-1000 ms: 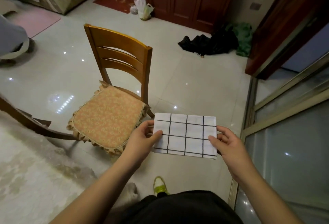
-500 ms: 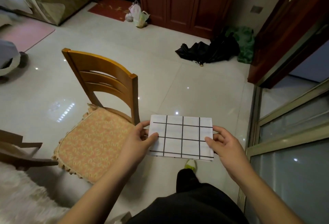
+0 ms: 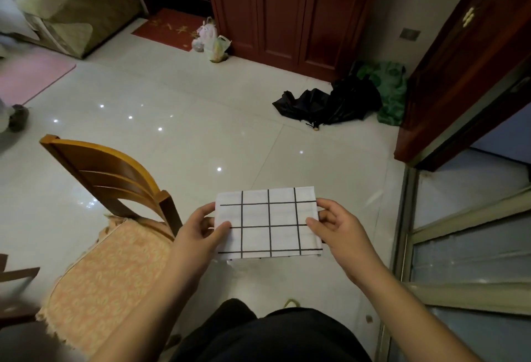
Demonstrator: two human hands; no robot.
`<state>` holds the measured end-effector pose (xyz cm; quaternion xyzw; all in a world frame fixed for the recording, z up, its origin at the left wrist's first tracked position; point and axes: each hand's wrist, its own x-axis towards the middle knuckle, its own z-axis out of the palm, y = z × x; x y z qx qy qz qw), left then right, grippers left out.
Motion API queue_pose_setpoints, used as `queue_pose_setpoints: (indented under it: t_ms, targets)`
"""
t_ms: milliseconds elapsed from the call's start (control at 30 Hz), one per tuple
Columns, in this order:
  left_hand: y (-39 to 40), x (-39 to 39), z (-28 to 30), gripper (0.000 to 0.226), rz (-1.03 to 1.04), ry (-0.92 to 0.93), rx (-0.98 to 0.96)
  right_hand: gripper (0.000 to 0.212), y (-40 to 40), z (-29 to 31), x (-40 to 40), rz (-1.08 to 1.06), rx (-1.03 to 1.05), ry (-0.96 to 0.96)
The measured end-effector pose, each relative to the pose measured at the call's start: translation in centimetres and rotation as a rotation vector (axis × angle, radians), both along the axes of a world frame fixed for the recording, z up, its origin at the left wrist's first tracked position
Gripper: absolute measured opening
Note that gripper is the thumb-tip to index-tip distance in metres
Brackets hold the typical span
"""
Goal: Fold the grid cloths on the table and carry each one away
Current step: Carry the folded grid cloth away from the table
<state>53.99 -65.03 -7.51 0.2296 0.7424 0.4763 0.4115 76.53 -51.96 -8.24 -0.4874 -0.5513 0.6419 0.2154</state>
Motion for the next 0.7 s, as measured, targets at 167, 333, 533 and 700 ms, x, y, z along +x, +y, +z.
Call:
queue_pose_setpoints:
  t_ms: [167,333,533,700]
  targets:
    - [3.1,-4.1,-0.7,0.035,0.064,-0.022,-0.028,0.041,5.0,-0.5,-4.8,0.075,-0.019,-0.015]
    - [6.8,-9.9,-1.3,0.035,0.138,0.026,0.004,0.041,10.4,-1.3,-12.0,0.176,-0.014,-0.044]
    - [11.3,-16.5,-0.7,0.034,0.196,0.045,0.013,0.032,16.3,0.4,-20.5,0.244,0.009,-0.035]
    - [14.1,-20.8,0.0,0.031,0.264,0.057,0.037,0.032,20.2,1.5,-25.9,0.315,0.023,-0.032]
